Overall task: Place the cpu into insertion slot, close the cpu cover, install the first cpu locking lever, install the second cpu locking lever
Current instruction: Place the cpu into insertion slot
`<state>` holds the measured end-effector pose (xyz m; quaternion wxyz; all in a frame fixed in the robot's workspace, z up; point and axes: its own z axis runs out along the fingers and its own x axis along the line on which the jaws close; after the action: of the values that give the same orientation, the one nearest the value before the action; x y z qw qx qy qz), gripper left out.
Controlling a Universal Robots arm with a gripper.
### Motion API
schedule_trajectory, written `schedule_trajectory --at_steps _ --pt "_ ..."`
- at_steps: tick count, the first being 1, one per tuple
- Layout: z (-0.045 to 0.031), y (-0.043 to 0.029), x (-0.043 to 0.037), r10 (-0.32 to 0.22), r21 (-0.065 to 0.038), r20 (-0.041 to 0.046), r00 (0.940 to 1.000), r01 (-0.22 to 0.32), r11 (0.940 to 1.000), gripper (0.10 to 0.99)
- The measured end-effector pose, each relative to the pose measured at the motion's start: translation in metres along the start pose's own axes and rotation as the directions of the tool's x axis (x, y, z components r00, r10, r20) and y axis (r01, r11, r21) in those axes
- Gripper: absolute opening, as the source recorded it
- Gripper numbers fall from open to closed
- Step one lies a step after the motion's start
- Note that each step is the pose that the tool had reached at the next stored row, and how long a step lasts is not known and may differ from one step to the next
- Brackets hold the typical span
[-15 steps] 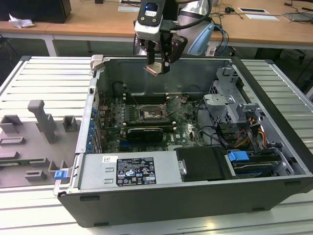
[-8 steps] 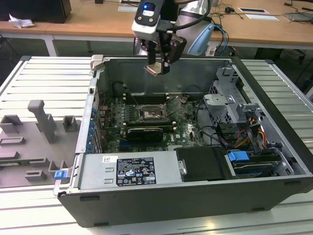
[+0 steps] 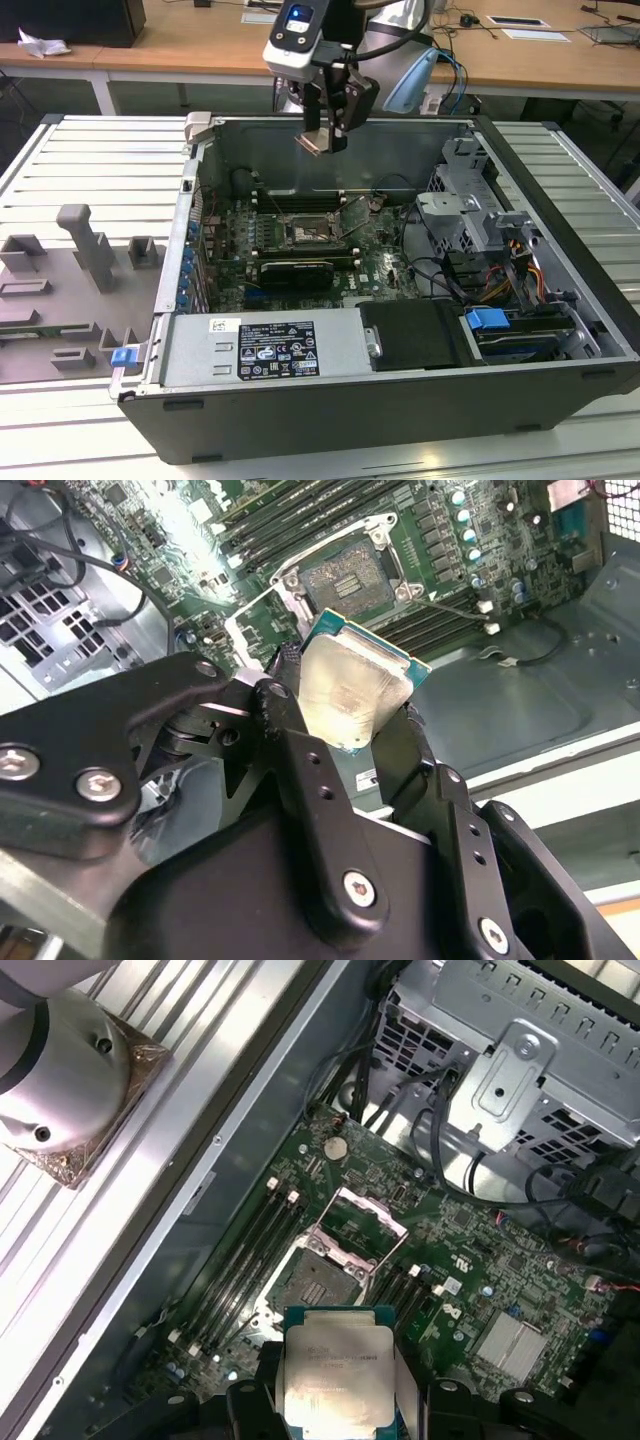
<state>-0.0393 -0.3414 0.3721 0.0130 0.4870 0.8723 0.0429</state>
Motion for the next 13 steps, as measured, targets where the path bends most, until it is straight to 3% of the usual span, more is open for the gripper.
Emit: schedule_trajectory --at_steps 13 --pt "0.0007 0.0 0.0 0.114 -0.003 0.0099 0.9935 -0.113 0.9935 0.529"
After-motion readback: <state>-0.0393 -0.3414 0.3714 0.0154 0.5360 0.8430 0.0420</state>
